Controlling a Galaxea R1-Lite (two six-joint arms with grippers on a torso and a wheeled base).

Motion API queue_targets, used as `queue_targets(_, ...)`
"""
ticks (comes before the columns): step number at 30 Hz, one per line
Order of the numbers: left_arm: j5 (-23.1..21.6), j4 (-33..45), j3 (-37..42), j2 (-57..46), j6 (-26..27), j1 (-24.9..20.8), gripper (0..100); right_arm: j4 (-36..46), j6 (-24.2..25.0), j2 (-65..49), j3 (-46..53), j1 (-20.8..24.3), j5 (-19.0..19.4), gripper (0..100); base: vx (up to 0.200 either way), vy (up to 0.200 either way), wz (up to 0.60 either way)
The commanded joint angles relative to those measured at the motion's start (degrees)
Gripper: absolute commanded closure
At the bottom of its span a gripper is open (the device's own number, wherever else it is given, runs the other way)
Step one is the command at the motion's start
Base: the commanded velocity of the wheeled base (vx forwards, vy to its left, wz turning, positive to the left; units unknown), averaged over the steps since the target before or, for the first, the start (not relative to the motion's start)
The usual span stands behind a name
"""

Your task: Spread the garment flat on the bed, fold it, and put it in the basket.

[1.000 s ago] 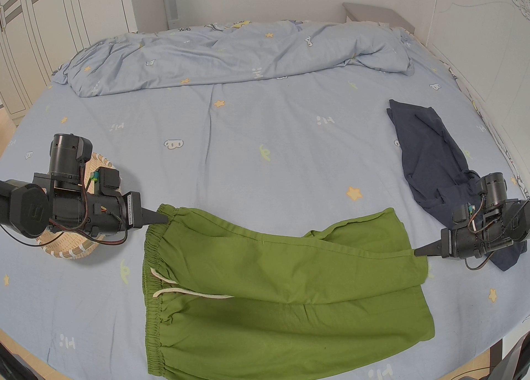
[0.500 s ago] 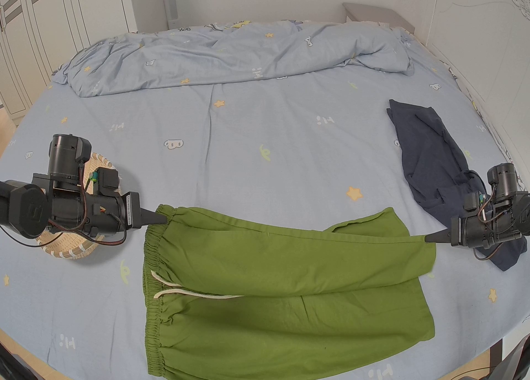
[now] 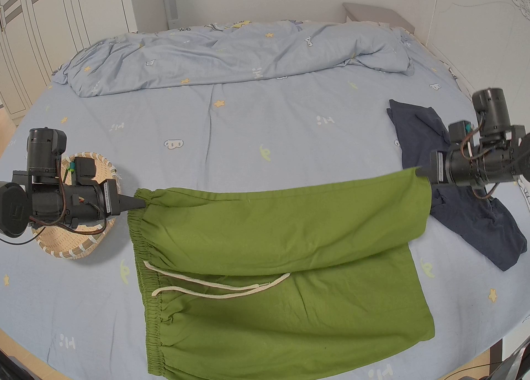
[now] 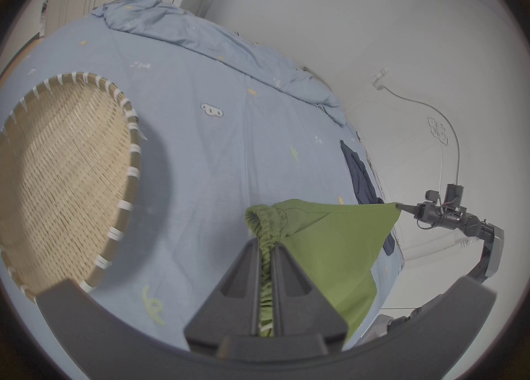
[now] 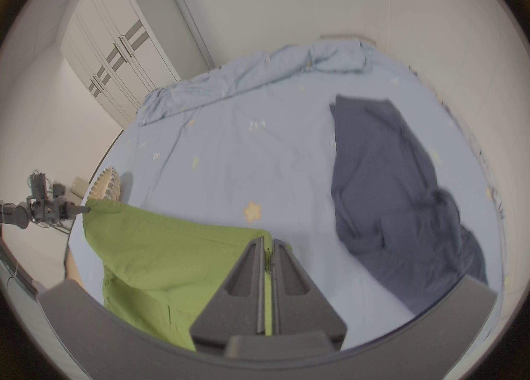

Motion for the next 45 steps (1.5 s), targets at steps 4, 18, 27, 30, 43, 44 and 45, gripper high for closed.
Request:
queue_targets(4, 0.3, -1.0, 0.4, -2.6, 1.5, 3.5, 100, 6.0, 0.5, 3.3, -14.5, 6.3, -8.7, 100, 0.0, 0.0, 0.0)
queue_targets(18, 0.3, -1.4, 0.7, -2.1, 1.6, 3.5, 100, 21.6, 0.6, -12.6, -15.2, 14.9, -8.6, 100, 0.0, 0.0, 0.0)
queue_targets(27, 0.2, -1.4, 0.9, -2.1, 1.7, 3.3, 100, 22.6, 1.9, -15.5, -9.8, 14.6, -8.6, 100, 0.0, 0.0, 0.0)
queue_targets(30, 0.2, -1.4, 0.9, -2.1, 1.6, 3.3, 100, 21.8, 1.9, -14.6, -8.0, 10.7, -8.2, 100, 0.0, 0.0, 0.0)
queue_targets(43, 0.2, -4.1, 0.9, 0.6, 1.6, 3.4, 100, 6.7, 1.9, -0.3, -7.6, 4.4, -7.1, 100, 0.0, 0.0, 0.0)
queue_targets(44, 0.2, -4.3, 0.9, 0.8, 1.6, 3.4, 100, 6.4, 1.9, 0.0, -7.7, 4.4, -7.1, 100, 0.0, 0.0, 0.0)
queue_targets(45, 0.2, -5.2, 0.6, 1.4, 1.6, 3.4, 100, 3.9, 1.9, 1.9, -7.8, 4.4, -7.1, 100, 0.0, 0.0, 0.0)
